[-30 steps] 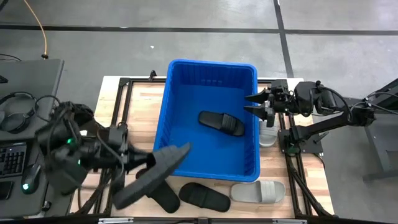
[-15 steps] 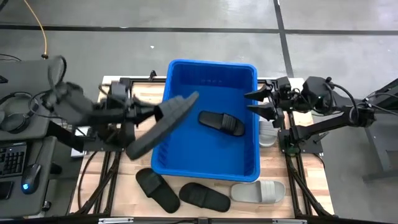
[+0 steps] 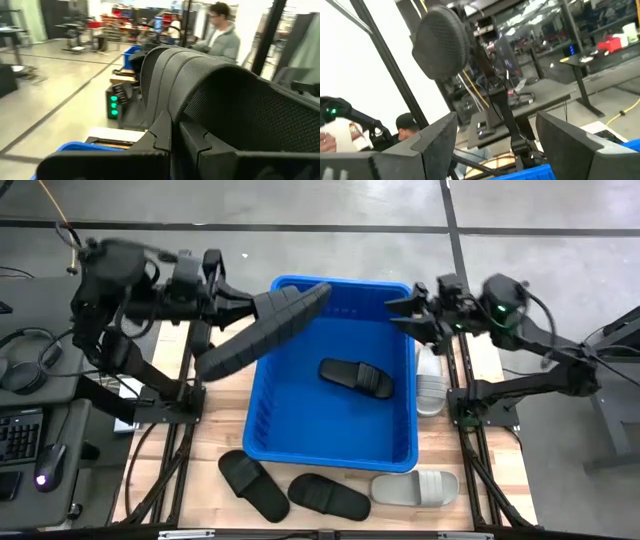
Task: Pick and place slides into bin
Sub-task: Put the black slipper into the blue bin
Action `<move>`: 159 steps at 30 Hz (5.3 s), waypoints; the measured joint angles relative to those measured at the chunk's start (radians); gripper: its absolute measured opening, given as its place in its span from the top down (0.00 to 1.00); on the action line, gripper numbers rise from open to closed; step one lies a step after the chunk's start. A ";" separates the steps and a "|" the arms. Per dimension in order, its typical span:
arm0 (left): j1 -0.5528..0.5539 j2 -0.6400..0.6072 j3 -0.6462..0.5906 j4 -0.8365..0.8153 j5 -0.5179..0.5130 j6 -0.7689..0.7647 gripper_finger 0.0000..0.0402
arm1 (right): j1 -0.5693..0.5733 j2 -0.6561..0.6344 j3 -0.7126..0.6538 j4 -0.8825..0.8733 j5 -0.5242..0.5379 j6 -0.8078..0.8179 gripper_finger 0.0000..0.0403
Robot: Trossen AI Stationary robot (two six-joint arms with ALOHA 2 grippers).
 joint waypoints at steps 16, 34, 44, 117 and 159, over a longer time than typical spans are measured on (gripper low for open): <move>0.595 0.058 -0.001 0.069 0.960 0.019 1.00 | -0.133 0.363 0.598 -0.155 -0.282 -0.187 0.35; 0.628 0.184 -0.002 0.198 1.127 -0.006 1.00 | -0.131 0.504 0.789 -0.356 -0.390 -0.249 0.35; 0.627 0.199 -0.001 0.199 1.101 -0.022 1.00 | -0.133 0.504 0.789 -0.342 -0.429 -0.275 0.35; 0.843 0.225 0.000 0.237 1.051 -0.233 0.57 | -0.177 0.289 0.788 -0.749 -0.027 -0.645 0.98; 0.843 0.235 -0.001 0.101 1.096 -1.068 0.60 | 0.256 0.322 0.784 -0.777 0.720 -2.066 0.99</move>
